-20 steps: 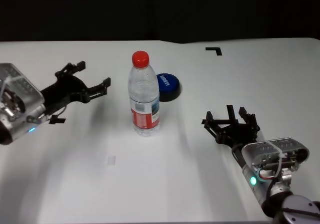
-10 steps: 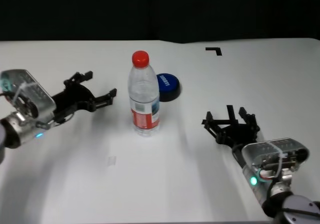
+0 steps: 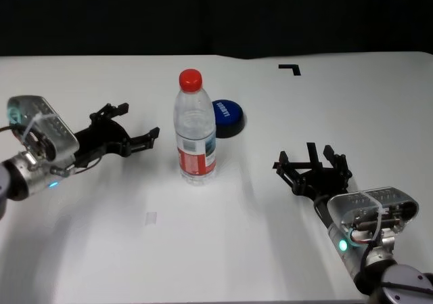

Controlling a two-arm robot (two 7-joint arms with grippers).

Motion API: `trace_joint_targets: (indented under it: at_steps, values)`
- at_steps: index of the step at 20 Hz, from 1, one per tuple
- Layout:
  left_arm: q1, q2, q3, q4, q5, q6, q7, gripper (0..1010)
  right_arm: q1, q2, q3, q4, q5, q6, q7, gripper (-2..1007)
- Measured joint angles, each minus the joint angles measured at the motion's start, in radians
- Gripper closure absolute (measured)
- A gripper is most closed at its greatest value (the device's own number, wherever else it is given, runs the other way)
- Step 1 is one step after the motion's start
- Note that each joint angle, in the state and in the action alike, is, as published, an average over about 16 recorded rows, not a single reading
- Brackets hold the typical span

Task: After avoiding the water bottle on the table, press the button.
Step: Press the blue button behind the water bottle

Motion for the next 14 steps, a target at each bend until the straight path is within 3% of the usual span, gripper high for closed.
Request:
trace_joint_targets:
  at_steps: [14]
  values:
    - [-0.138,-0.027,0.053,0.119,0.058,-0.064,-0.024,7,0.0,0.0,0.0,0.0,0.0,0.0,0.0,2]
